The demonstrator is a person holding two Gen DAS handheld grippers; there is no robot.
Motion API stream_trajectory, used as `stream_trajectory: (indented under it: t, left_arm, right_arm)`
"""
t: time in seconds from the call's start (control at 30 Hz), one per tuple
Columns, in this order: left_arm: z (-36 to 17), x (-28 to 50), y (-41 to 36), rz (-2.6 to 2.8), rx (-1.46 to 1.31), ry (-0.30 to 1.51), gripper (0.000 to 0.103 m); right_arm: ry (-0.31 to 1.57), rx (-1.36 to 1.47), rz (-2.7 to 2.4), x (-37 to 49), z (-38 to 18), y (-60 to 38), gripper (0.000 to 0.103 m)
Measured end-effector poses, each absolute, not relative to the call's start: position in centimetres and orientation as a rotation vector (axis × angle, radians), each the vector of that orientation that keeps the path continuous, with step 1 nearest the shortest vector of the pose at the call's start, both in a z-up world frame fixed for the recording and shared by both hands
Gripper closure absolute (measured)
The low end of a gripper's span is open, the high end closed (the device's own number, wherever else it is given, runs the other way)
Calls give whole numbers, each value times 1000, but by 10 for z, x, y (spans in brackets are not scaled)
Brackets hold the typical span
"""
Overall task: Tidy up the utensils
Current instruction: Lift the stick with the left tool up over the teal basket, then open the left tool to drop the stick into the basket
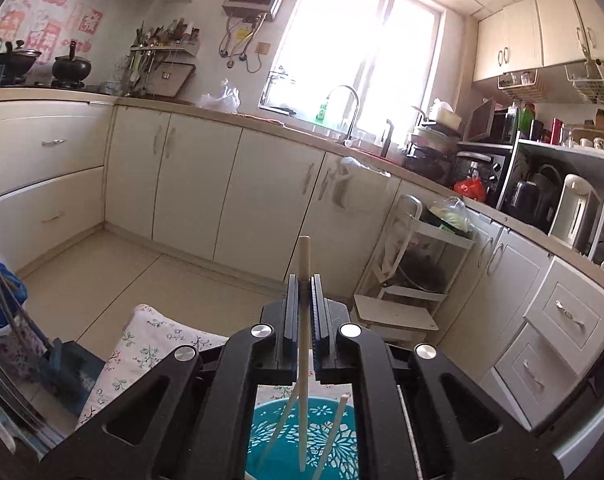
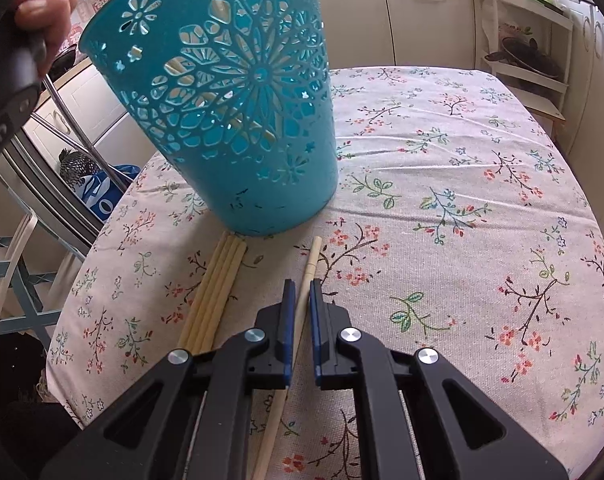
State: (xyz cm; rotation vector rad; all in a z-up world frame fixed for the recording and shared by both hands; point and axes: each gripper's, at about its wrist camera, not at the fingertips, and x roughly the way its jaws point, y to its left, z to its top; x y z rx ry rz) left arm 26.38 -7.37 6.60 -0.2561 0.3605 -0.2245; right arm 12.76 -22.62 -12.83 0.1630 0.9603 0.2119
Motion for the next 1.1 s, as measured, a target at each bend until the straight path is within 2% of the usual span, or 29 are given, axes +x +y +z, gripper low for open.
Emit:
stream_trajectory:
  t: [0.3, 0.37, 0.43, 0.53, 0.6, 0.8, 1.1]
  left_arm:
    - [36, 259, -79, -216, -167, 490, 97]
    - [30, 251, -75, -202, -156, 521, 88]
    - [30, 234, -65, -165, -163, 521, 57]
    - [28, 197, -44, -108, -200, 488, 38]
    - [22, 177, -32, -84, -222, 477, 33]
    - [-6, 167, -5, -2, -266, 539, 32]
    - [-7, 171, 0, 21, -270, 545, 29]
  right_arm:
    - [957, 173, 210, 126, -130, -224, 95]
    - [957, 183, 214, 126, -130, -227, 95]
    - [957, 204, 222, 125, -131, -231, 95]
    - [960, 245, 236, 125, -132, -237, 95]
    - [960, 245, 238, 125, -132, -236, 95]
    - [948, 139, 197, 123, -129, -220, 95]
    - [936, -14, 109, 114, -127, -195, 96]
